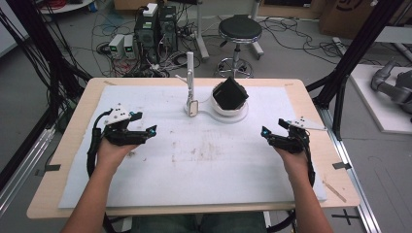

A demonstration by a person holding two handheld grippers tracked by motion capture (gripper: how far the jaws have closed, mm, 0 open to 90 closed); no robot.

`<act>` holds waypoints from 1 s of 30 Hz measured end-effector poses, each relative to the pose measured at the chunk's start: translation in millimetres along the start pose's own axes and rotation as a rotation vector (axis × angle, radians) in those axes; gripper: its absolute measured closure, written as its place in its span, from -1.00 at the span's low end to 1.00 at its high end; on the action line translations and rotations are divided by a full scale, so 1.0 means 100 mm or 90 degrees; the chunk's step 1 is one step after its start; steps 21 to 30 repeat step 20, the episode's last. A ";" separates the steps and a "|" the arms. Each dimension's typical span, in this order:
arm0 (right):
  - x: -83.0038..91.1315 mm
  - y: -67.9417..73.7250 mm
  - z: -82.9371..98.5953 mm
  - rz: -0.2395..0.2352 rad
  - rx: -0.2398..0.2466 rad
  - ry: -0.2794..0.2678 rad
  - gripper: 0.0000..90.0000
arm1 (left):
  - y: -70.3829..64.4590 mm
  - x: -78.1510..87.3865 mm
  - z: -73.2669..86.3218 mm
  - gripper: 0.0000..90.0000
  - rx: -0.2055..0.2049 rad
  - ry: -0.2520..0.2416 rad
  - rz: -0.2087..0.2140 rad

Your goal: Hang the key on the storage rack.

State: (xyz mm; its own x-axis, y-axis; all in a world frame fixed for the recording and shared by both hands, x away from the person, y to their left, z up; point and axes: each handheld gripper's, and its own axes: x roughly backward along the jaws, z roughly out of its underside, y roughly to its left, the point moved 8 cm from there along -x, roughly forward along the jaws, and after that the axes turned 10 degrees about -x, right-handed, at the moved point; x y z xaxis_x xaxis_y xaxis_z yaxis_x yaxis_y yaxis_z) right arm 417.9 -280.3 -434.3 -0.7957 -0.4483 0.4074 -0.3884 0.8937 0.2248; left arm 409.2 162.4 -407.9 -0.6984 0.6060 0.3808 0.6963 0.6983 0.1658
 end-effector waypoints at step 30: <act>0.00 0.02 0.03 -0.009 0.004 0.008 -0.55 | -0.02 0.02 0.09 -0.48 0.007 0.009 0.000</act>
